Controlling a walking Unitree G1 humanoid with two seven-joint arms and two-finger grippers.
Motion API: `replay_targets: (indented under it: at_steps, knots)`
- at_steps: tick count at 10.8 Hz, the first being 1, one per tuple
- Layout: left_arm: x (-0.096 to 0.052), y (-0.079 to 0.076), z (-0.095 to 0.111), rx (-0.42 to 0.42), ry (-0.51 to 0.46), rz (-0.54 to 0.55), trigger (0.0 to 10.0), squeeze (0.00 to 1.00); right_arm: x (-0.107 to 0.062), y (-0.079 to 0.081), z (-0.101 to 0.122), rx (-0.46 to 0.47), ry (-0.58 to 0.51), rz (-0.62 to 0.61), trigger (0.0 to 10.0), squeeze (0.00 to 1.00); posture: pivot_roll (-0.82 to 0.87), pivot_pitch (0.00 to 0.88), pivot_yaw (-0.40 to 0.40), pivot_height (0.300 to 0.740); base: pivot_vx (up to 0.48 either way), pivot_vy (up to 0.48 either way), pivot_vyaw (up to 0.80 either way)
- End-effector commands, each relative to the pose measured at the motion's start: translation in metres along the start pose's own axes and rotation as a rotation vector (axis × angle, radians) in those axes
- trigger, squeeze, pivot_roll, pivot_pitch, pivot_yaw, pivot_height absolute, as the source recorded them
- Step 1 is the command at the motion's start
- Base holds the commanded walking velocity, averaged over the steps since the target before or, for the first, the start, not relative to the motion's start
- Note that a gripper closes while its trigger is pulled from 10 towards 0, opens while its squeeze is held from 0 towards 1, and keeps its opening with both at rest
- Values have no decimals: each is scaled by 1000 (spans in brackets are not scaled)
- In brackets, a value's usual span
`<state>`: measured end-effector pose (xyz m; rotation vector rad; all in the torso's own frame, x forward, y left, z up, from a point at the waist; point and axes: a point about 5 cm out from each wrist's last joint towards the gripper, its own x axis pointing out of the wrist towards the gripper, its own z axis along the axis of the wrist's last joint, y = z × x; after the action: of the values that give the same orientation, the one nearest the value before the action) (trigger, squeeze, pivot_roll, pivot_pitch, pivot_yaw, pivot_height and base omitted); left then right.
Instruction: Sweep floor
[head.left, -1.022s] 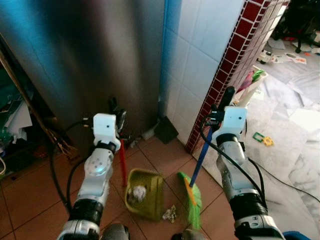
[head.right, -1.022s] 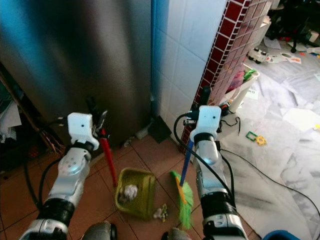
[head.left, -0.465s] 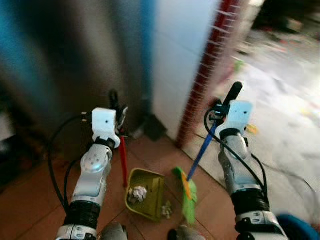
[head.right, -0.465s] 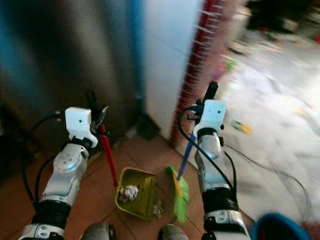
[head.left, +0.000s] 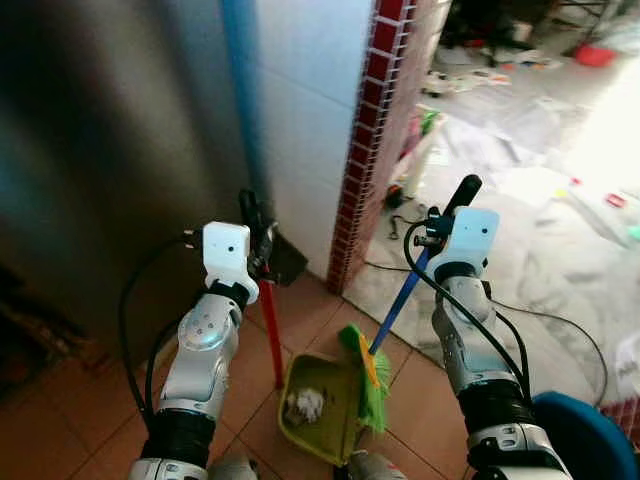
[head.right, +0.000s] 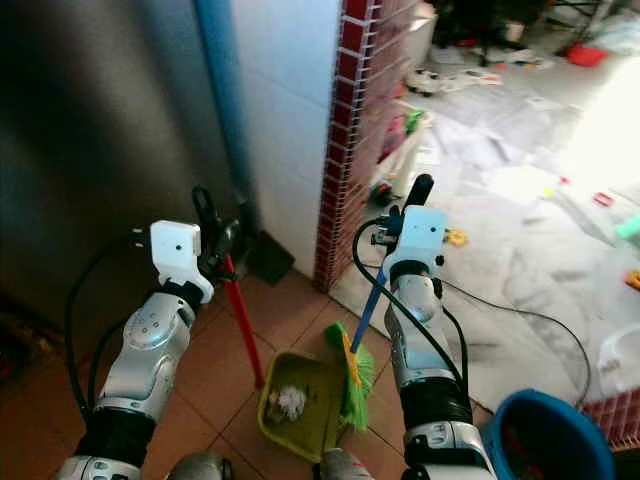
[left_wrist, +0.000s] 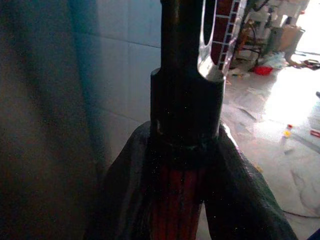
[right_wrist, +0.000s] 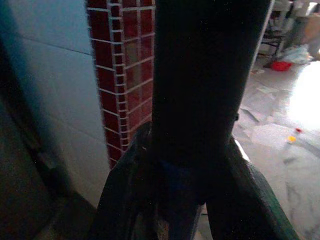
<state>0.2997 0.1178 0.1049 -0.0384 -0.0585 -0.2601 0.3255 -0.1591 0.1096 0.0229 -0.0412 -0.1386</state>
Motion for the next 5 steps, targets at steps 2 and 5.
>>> replay_targets:
  at_steps: [2, 5]
  knots:
    - [4, -2, 14, 5, -51, -24, 10000, 0, 0, -7, -7, -59, 41, -19, 10000, 0, -36, 29, -19, 740, 0, 0, -800]
    - [8, 10, 38, 36, -134, 13, 10000, 0, 0, -6, -3, -61, 2, -11, 10000, 0, -36, 45, -25, 740, 0, 0, -496]
